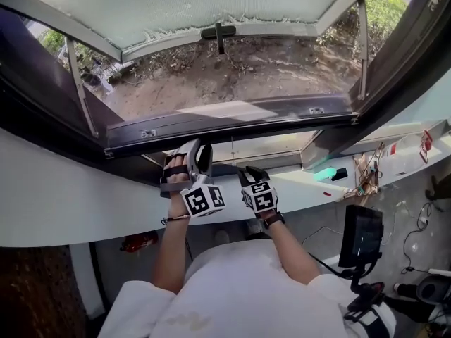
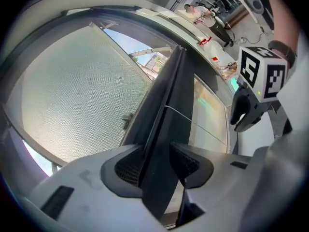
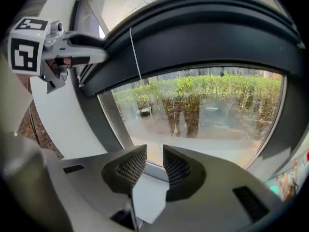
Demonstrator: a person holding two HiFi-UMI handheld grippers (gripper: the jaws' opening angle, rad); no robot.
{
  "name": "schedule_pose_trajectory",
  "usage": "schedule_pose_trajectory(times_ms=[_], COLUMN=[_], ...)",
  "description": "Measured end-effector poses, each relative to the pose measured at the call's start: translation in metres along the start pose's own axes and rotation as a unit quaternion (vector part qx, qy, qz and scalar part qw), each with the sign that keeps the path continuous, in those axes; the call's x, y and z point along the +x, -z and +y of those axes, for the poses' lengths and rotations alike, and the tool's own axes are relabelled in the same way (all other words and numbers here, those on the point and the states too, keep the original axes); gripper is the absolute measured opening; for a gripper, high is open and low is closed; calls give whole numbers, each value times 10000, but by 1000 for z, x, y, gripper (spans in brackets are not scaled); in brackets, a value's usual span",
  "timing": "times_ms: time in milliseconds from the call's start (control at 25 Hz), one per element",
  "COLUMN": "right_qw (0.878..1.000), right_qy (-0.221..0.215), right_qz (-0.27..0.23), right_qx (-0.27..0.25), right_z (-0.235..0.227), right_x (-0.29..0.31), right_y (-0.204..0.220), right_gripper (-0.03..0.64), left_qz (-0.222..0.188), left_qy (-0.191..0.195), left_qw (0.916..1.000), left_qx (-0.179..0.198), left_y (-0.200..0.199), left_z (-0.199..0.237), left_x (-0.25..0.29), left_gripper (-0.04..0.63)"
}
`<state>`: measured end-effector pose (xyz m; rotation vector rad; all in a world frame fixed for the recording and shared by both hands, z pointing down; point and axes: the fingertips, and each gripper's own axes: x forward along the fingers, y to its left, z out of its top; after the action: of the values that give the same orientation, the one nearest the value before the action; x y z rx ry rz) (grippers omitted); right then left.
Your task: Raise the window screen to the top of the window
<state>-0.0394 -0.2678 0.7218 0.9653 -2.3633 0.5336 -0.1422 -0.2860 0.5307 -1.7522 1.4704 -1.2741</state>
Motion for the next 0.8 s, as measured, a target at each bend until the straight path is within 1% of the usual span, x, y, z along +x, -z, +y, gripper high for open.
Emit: schedule_pose_trajectory(times_ms=[80,200,480,680,800], right_qw=[9998,9994,9974,9962,9945], right_qy=[-123,-216,-272,-246,-138], right_qz=[125,253,629,822,1029], right_qx=[18,49,241,179,133], right_z=[1,-1,-5,-9,-15], right_x=[12,29,69,103,122], right_y=[18,36,60,70,79], right_gripper=[86,86,86,86,86], left_qz=[41,87,194,324,357], left_qy=[-76,-86,-72,-21,37], left_qw=[10000,9999,9998,9994,9991], left_qx=[26,30,34,154,230], left_y=[0,-1,1,3,2], left_z=[1,1,-1,-2,-1], left_x=[0,1,2,3,2], left_gripper=[155,155,155,155,155])
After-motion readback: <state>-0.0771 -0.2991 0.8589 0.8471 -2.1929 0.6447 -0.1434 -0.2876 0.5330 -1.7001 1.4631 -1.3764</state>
